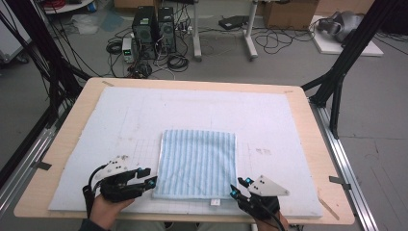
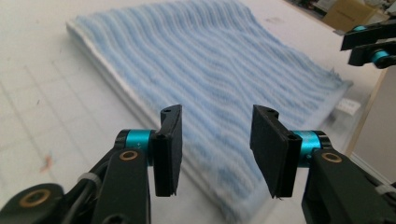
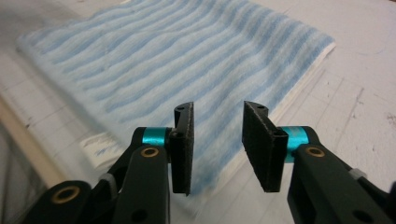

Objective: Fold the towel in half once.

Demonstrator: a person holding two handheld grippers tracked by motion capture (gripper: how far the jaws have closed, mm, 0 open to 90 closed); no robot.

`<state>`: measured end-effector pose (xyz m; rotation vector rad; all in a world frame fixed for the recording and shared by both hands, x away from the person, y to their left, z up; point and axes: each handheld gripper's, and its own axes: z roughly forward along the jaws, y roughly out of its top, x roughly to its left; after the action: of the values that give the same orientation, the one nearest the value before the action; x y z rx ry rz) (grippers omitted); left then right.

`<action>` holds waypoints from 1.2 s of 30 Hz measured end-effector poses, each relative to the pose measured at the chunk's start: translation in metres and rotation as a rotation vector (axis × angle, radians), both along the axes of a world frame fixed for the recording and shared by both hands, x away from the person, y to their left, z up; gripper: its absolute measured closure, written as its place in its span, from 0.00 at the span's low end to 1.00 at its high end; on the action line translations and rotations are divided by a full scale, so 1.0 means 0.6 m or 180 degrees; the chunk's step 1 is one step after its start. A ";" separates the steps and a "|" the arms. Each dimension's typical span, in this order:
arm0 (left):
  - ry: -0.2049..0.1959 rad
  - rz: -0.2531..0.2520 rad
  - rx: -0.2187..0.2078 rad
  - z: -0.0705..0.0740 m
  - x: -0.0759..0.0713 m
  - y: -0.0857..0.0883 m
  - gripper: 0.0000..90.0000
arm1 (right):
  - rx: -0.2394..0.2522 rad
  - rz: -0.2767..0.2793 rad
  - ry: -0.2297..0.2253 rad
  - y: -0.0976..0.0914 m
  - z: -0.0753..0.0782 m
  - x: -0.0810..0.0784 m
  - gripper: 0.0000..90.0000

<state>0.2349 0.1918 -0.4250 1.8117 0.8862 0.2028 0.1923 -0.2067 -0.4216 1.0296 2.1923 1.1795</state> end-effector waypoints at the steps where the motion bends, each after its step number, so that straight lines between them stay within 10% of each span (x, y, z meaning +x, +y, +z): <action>1: 0.0018 -0.0019 -0.0013 -0.003 0.004 -0.007 0.67 | -0.0010 0.0014 0.0025 0.004 -0.002 0.006 0.74; 11: 0.0280 -0.0050 0.0367 -0.042 0.014 -0.052 0.85 | -0.0369 0.0177 0.0363 0.029 -0.035 0.029 0.77; 18: 0.0212 0.0018 0.0530 -0.046 0.000 -0.051 0.89 | -0.0293 0.0243 0.0474 0.016 -0.039 0.023 0.75; 25: 0.0214 -0.0081 0.0490 -0.041 -0.005 -0.039 0.85 | -0.0076 0.0340 0.0529 0.006 -0.037 0.018 0.66; 31: -0.0022 0.0010 0.0122 -0.016 0.034 -0.020 0.73 | 0.0040 0.0226 0.0297 0.000 -0.018 0.045 0.66; 36: -0.0237 -0.0005 0.0168 0.005 0.081 -0.017 0.76 | 0.0066 0.0095 0.0193 -0.004 -0.002 0.085 0.71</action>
<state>0.2832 0.1819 -0.4218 1.8416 0.8339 0.2930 0.2433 -0.2090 -0.4226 1.0577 2.2536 1.2013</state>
